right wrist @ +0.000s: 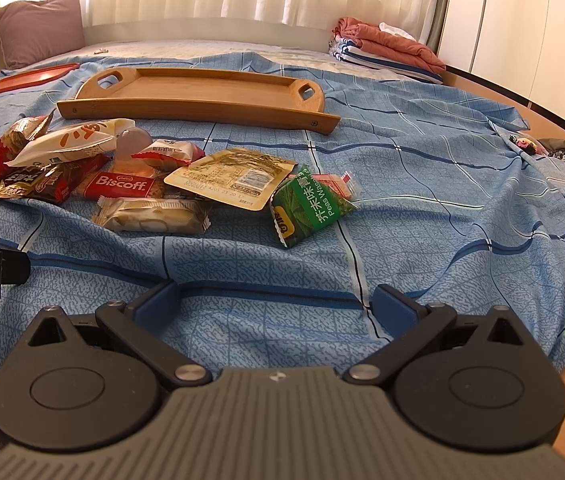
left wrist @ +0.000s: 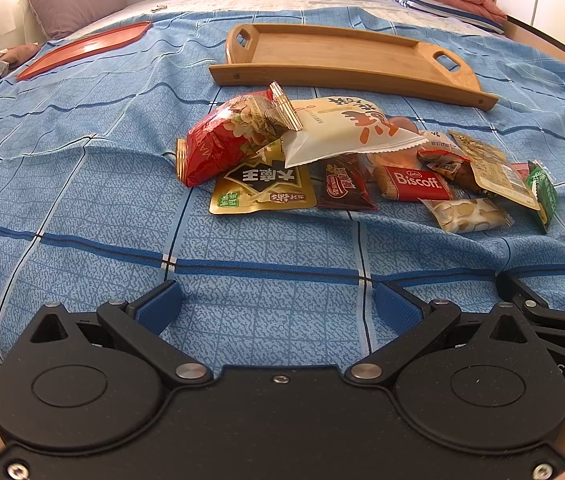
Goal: Organize snacks
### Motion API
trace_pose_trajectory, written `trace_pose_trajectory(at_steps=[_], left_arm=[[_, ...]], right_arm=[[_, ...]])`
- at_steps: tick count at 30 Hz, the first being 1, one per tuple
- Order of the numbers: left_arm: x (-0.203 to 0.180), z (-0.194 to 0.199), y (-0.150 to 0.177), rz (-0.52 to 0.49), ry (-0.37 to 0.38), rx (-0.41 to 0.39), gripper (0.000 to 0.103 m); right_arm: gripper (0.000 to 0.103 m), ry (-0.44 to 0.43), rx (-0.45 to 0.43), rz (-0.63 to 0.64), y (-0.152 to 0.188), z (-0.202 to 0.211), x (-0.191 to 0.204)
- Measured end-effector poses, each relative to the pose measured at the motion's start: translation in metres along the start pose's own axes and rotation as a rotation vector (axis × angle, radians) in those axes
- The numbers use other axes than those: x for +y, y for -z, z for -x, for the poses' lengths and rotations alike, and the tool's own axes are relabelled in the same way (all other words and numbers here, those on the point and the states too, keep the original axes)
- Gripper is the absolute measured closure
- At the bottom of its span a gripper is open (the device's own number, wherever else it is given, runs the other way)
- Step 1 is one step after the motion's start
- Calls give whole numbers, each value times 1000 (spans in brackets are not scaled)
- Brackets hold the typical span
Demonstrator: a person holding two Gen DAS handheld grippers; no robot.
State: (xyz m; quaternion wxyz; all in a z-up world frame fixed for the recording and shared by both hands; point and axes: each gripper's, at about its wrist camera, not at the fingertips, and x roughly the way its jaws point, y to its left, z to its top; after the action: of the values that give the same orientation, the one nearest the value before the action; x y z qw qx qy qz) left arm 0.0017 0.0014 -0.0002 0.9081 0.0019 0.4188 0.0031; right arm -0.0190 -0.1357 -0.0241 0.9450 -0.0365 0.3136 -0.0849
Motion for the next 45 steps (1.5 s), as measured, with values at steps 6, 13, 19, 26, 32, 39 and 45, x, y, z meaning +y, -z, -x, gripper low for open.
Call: trace_pose_trajectory(at_steps=[6, 13, 19, 26, 32, 39, 45], left_arm=[[0, 0, 0, -1, -1, 0, 0], [0, 0, 0, -1, -1, -1, 0], [0, 0, 0, -1, -1, -1, 0], [0, 0, 0, -1, -1, -1, 0], [0, 0, 0, -3, -3, -3, 0], [2, 2, 1, -1, 4, -15, 0], [2, 4, 2, -9, 5, -21, 0]], right_arm=[[0, 0, 1, 0, 0, 0, 0], [0, 0, 2, 2, -1, 0, 0], [0, -1, 3, 2, -1, 0, 0], [0, 0, 4, 2, -2, 1, -1], [0, -1, -1, -1, -2, -2, 0], [0, 3, -24, -2, 2, 4, 0], [0, 23, -55, -7, 7, 9, 1]])
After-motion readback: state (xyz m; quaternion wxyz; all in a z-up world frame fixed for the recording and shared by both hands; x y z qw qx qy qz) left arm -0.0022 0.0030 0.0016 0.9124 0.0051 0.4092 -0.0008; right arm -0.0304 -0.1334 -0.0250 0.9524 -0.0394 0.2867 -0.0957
